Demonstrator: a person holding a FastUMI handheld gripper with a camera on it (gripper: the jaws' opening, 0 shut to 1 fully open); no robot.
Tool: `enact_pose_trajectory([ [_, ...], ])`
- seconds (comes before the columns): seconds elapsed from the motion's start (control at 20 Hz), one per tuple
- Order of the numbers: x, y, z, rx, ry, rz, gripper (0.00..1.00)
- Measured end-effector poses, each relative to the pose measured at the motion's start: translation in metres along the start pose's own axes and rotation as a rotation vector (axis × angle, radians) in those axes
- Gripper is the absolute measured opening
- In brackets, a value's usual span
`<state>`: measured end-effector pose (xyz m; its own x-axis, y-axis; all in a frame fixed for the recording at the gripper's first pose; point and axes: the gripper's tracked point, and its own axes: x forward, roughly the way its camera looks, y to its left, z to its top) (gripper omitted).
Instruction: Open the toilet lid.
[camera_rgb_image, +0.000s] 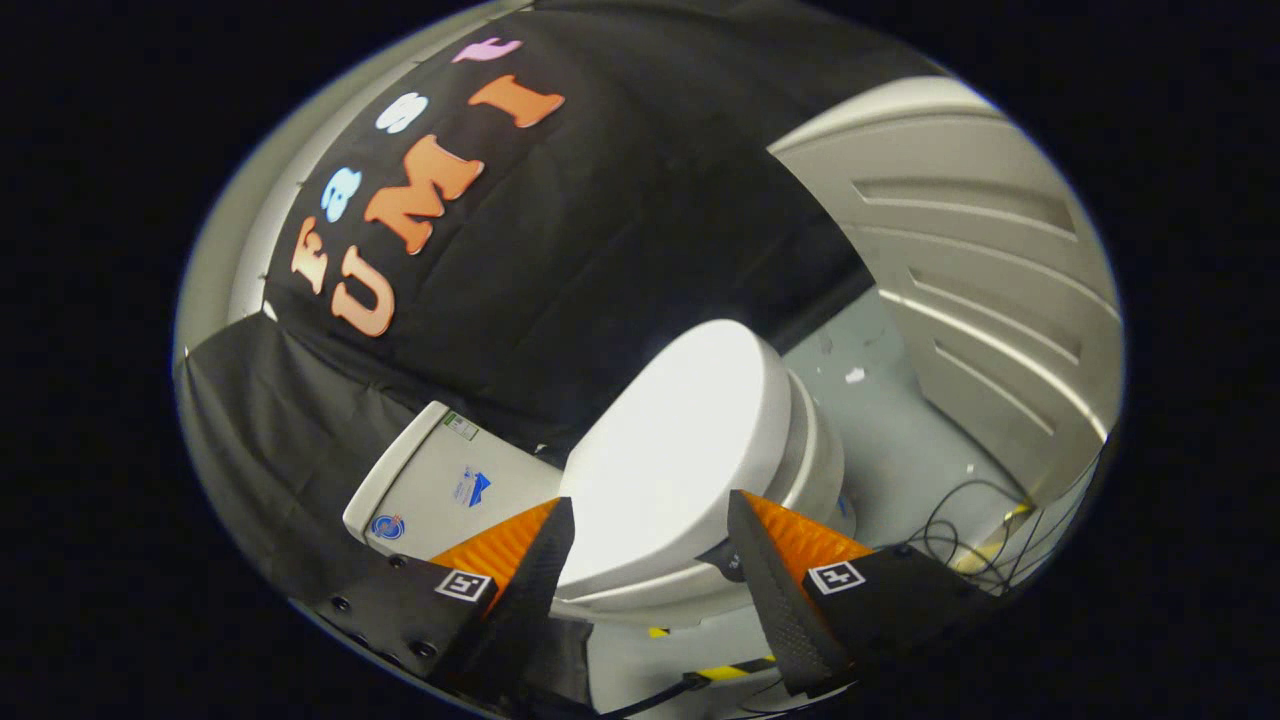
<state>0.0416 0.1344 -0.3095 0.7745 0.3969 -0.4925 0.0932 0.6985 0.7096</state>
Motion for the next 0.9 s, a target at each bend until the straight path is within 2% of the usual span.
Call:
enact_pose_trajectory([
  [0.1, 0.008, -0.023, -0.005, 0.104, 0.025, -0.043, 0.99],
  [0.25, 0.01, -0.039, 0.008, 0.19, -0.031, -0.064, 0.99],
  [0.65, 0.024, -0.057, -0.027, 0.284, 0.097, -0.101, 0.99],
  [0.9, 0.031, -0.066, -0.031, 0.309, 0.107, -0.115, 0.99],
])
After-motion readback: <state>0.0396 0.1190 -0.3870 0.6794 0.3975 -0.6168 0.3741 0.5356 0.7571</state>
